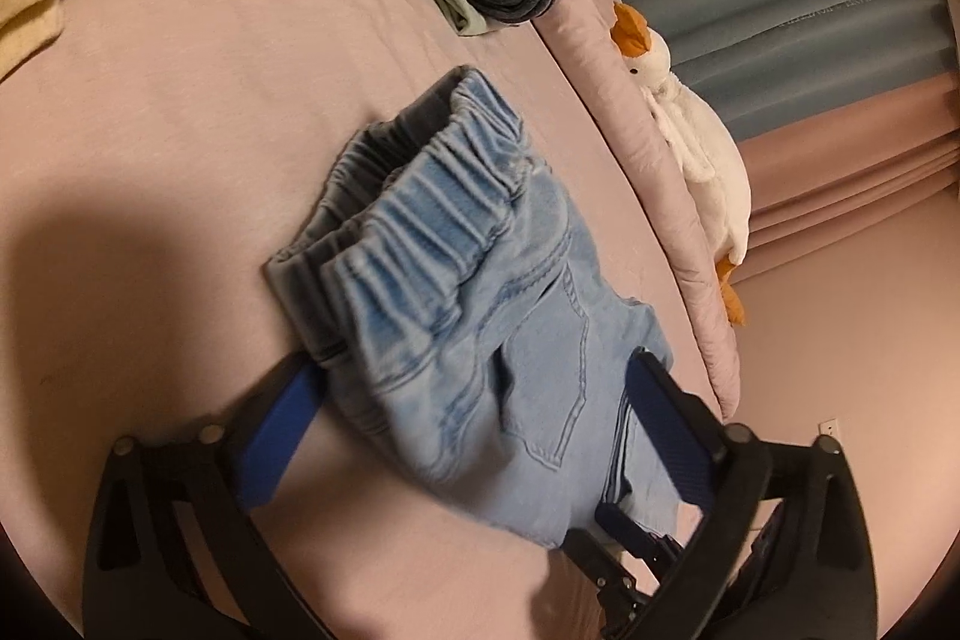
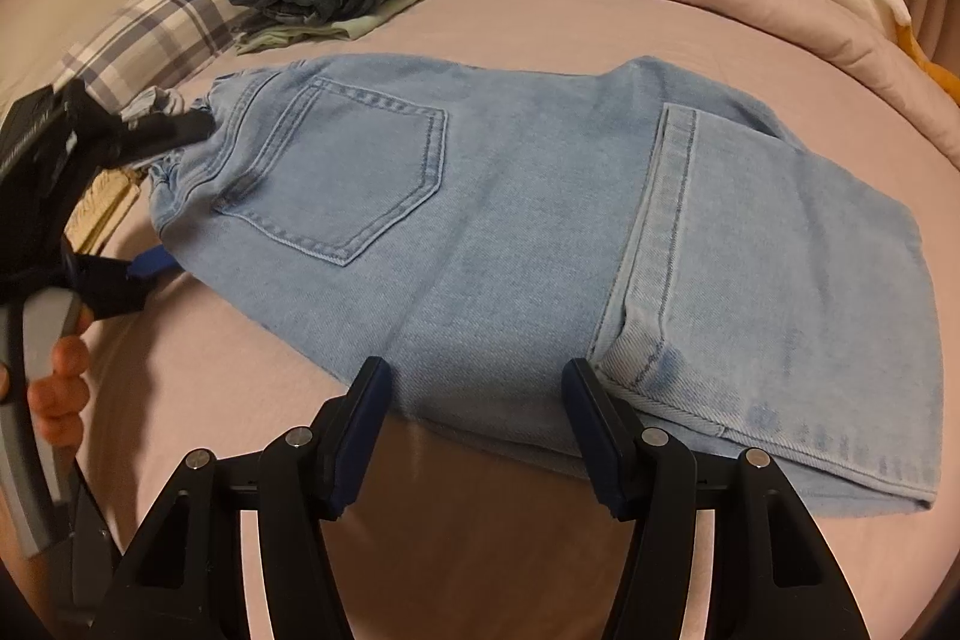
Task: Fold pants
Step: 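Close the left tool on the elastic waistband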
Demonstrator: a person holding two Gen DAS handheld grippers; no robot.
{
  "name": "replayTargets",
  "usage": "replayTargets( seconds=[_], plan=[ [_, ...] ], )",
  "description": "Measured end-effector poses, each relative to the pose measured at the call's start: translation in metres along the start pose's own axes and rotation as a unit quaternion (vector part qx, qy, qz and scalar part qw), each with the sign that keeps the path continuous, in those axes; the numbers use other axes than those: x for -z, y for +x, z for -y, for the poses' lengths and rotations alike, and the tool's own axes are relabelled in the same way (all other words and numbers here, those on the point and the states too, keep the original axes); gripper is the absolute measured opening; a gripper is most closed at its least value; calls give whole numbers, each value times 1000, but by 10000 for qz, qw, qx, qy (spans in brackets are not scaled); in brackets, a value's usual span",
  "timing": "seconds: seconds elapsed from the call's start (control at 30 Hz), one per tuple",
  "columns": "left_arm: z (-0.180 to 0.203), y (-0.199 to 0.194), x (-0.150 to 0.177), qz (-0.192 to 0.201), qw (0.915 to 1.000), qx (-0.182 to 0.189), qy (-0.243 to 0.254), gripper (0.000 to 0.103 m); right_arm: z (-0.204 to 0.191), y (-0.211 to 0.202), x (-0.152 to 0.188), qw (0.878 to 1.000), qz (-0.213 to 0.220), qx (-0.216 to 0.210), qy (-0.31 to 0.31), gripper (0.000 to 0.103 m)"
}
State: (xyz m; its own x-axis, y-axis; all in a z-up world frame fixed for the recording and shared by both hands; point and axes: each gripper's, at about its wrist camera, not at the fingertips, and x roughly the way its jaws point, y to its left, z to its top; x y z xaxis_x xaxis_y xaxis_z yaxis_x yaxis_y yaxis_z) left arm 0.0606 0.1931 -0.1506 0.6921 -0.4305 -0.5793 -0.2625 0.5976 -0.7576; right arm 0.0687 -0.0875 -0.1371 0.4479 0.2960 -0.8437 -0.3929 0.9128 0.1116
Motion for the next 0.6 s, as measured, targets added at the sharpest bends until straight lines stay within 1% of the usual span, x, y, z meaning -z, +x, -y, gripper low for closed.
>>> replayTargets(
  seconds=[0.1,0.23,0.27,0.3,0.33,0.4,0.43,0.5,0.53,0.6],
  plan=[
    [4,6,-2,15,9999,-112,94,101,0,0,0,10000,2,-1,3,60],
    [3,9,-7,57,10000,-68,8,101,1,0,1,10000,19,-16,7,60],
    [2,8,-8,114,9999,-49,-8,98,1,0,1,10000,21,-19,6,60],
    [1,7,-8,158,9998,-79,-27,91,1,0,1,10000,21,-18,-1,60],
    [-1,5,-8,209,9997,-141,-29,88,1,0,1,10000,26,-17,-7,60],
    [-6,3,-7,273,9993,-250,-66,63,1,0,1,10000,38,-21,-21,60],
    [-10,1,-7,291,9991,-271,-120,58,0,0,1,10000,43,-22,-26,61],
    [-19,-3,-6,315,9989,-174,-294,50,0,1,1,10000,51,-26,-40,61],
    [-22,-4,-6,304,9989,-136,-332,49,0,1,1,10000,54,-23,-42,61],
    [-17,-6,-5,326,9990,-221,-201,46,0,2,1,10000,52,-10,-45,61]
  ],
)
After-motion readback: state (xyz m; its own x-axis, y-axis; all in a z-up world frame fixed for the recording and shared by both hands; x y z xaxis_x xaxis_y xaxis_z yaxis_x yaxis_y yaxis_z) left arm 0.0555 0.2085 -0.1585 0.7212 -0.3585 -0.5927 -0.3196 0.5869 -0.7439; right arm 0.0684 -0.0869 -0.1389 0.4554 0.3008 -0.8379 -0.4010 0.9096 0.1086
